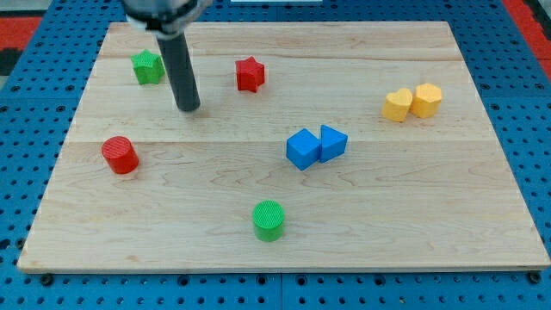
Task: Move the green star towards the down
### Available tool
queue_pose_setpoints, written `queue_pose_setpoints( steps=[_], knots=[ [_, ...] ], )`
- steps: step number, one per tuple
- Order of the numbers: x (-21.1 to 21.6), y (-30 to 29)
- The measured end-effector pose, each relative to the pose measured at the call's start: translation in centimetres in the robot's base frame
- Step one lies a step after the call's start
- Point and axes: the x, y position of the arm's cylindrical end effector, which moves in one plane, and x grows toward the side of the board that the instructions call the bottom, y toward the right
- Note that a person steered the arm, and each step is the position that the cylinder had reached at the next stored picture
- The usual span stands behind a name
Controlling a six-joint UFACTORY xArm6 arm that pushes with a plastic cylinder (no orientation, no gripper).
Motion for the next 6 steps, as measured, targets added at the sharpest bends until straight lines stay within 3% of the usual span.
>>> queue_pose_setpoints(
  steps=[1,2,6],
  knots=[
    [-6.7,-0.5],
    [-7.8,-7.9],
    [-7.7,-8.9]
  ],
)
